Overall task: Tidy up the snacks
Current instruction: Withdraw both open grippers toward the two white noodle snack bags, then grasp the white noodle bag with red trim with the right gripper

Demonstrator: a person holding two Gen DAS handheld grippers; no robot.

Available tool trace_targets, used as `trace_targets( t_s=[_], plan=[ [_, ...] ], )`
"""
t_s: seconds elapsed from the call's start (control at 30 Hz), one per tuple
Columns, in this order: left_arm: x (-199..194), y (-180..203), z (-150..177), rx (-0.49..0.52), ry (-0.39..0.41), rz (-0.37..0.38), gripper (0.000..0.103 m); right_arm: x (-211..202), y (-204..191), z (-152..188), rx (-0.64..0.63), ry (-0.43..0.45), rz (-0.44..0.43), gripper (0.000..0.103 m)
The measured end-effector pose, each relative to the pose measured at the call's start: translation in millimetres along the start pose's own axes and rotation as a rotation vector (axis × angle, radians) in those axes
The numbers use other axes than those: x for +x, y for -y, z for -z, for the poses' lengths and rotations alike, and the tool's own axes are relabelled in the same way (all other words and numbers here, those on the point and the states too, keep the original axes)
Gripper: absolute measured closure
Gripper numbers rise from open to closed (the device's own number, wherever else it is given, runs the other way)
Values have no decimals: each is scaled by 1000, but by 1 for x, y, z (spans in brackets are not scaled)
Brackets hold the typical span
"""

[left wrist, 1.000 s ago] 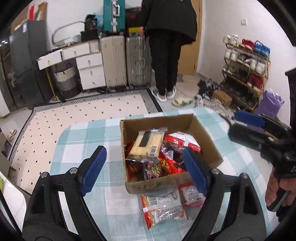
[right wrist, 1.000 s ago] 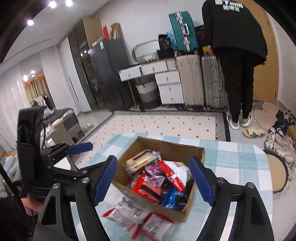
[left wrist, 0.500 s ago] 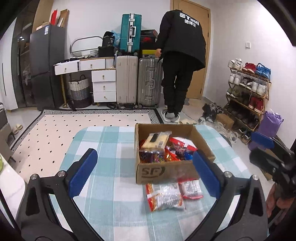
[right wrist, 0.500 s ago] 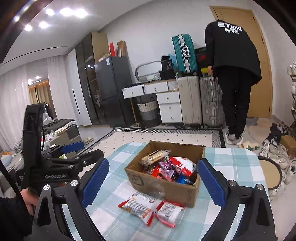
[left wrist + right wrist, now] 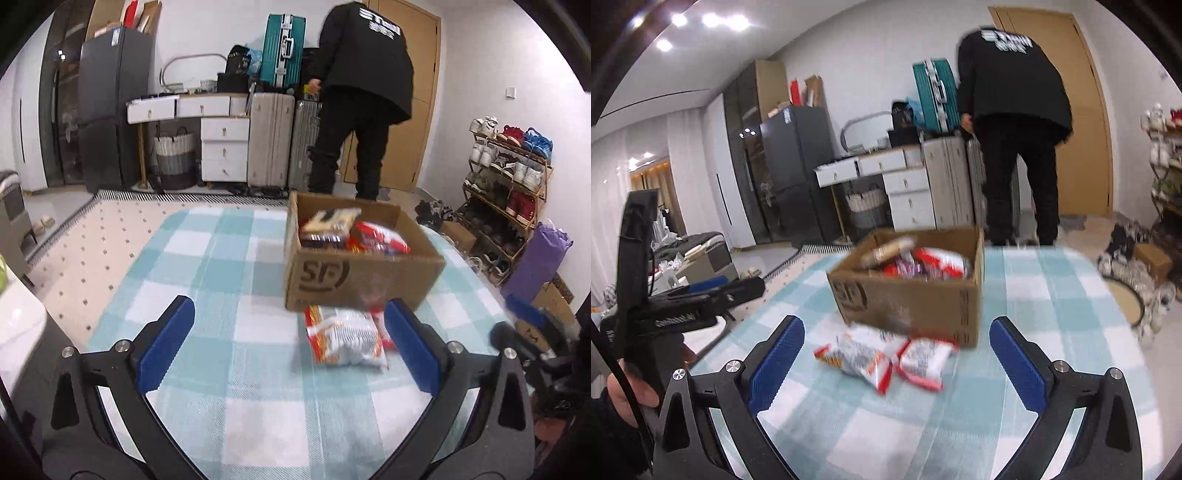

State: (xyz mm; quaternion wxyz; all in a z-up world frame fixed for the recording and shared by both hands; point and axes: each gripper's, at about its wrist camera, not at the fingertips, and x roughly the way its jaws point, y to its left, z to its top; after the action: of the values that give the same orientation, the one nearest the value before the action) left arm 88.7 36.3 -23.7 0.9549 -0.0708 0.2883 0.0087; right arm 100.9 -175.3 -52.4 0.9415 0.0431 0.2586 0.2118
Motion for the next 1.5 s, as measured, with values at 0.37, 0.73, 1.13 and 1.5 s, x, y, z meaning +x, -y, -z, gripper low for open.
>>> trace_targets(
  t_s=[0.37, 0.73, 1.13, 1.5],
  plan=[
    [62, -6, 39, -40, -128, 6, 1, 60, 24, 28, 61, -193, 66, 1],
    [90, -18, 54, -82, -179, 22, 1, 110, 28, 21, 42, -285, 87, 1],
    [103, -20, 60, -76, -202, 27, 1, 155, 26, 16, -20, -383, 122, 25],
    [105, -19, 61, -70, -215, 23, 1, 180, 8, 18, -99, -441, 159, 56]
  ],
)
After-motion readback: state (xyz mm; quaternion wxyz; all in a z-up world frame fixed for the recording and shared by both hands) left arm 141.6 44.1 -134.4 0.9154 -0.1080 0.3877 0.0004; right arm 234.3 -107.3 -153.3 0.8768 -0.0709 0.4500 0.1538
